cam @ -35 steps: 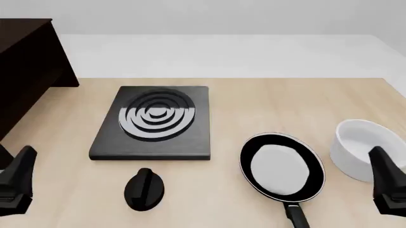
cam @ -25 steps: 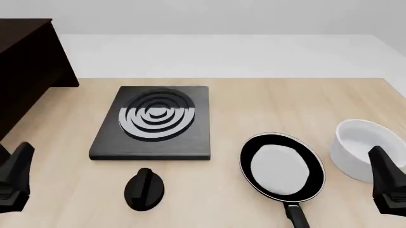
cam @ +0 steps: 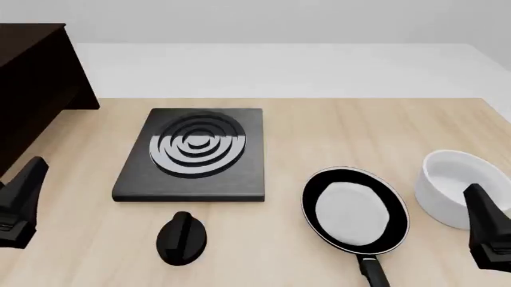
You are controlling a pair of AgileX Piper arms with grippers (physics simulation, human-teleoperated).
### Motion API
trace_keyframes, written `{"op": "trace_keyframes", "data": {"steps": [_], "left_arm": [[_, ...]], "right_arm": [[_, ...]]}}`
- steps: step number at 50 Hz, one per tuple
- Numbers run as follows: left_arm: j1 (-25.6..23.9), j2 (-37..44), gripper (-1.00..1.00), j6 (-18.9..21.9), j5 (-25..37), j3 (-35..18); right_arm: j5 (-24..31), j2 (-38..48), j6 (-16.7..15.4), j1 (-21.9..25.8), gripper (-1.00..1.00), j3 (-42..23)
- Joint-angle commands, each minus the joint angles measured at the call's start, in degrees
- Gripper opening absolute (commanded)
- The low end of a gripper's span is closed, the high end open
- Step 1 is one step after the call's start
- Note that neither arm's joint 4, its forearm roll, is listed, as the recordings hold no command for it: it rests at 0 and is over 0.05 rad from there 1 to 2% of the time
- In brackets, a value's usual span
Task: Put the frying pan under the cabinet shelf.
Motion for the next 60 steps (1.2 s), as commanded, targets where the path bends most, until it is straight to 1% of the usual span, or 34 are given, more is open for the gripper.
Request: {"op": "trace_keyframes", "data": {"steps": [1, 7, 9, 11, 13, 15, 18, 21, 22, 25, 27, 28, 29, 31, 32, 33, 35, 37, 38, 42, 47, 51, 54, 58, 60], "left_arm": [[-3.5, 6.9, 1.0, 4.8, -2.6, -4.0], [-5.2, 10.6, 1.0, 7.6, -4.5, -6.0], [-7.2, 12.4, 1.0, 10.3, -4.9, -6.8], [-9.1, 13.1, 1.0, 10.8, -4.3, -7.6], [-10.7, 14.9, 1.0, 13.0, -4.3, -8.5], [-11.9, 15.4, 1.0, 13.2, -3.7, -9.3], [-13.0, 17.4, 1.0, 15.5, -3.2, -10.9], [-14.2, 18.1, 1.0, 16.5, -2.0, -12.8], [-14.9, 18.8, 1.0, 17.5, -1.9, -13.6], [-16.4, 20.4, 1.0, 19.1, -1.7, -14.7], [-17.1, 21.8, 1.0, 21.8, -2.8, -14.8], [-16.8, 22.3, 1.0, 22.2, -3.0, -15.0], [-18.3, 22.9, 1.0, 23.4, -2.8, -15.4], [-19.0, 23.4, 1.0, 24.0, -2.6, -15.9], [-19.3, 24.6, 1.0, 26.3, -3.5, -15.9], [-19.4, 24.8, 1.0, 27.0, -4.0, -15.9], [-20.9, 26.1, 1.0, 28.2, -4.1, -16.7], [-22.2, 26.4, 1.0, 30.9, -5.5, -16.4], [-22.7, 27.6, 1.0, 30.7, -4.8, -17.4], [-25.4, 29.7, 1.0, 35.0, -6.3, -17.9], [-28.2, 31.3, 1.0, 37.8, -7.1, -18.4], [-29.0, 33.5, 1.0, 39.0, -7.9, -19.3], [-30.9, 34.9, 1.0, 41.2, -9.5, -18.9], [-31.7, 36.5, 1.0, 41.8, -10.8, -19.3], [-33.2, 37.7, 1.0, 44.3, -13.3, -17.5]], "right_arm": [[0.0, 0.0, 0.0, 0.0, 1.0, 0.0], [0.0, 0.0, 0.0, 0.0, 1.0, 0.0], [0.0, 0.0, 0.0, 0.0, 1.0, 0.0], [0.0, 0.0, 0.0, 0.0, 1.0, 0.0], [0.0, 0.0, 0.0, 0.0, 1.0, 0.0], [0.0, 0.0, 0.0, 0.0, 1.0, 0.0], [0.0, 0.0, 0.0, 0.0, 1.0, 0.0], [0.0, 0.0, 0.0, 0.0, 1.0, 0.0], [0.0, 0.0, 0.0, 0.0, 1.0, 0.0], [0.0, 0.0, 0.0, 0.0, 1.0, 0.0], [0.0, 0.0, 0.0, 0.0, 1.0, 0.0], [0.0, 0.0, 0.0, 0.0, 1.0, 0.0], [0.0, 0.0, 0.0, 0.0, 1.0, 0.0], [0.0, 0.0, 0.0, 0.0, 1.0, 0.0], [0.0, 0.0, 0.0, 0.0, 1.0, 0.0], [0.0, 0.0, 0.0, 0.0, 1.0, 0.0], [0.0, 0.0, 0.0, 0.0, 1.0, 0.0], [0.0, 0.0, 0.0, 0.0, 1.0, 0.0], [0.0, 0.0, 0.0, 0.0, 1.0, 0.0], [0.0, 0.0, 0.0, 0.0, 1.0, 0.0], [0.0, 0.0, 0.0, 0.0, 1.0, 0.0], [0.0, 0.0, 0.0, 0.0, 1.0, 0.0], [0.0, 0.0, 0.0, 0.0, 1.0, 0.0], [0.0, 0.0, 0.0, 0.0, 1.0, 0.0], [0.0, 0.0, 0.0, 0.0, 1.0, 0.0]]}}
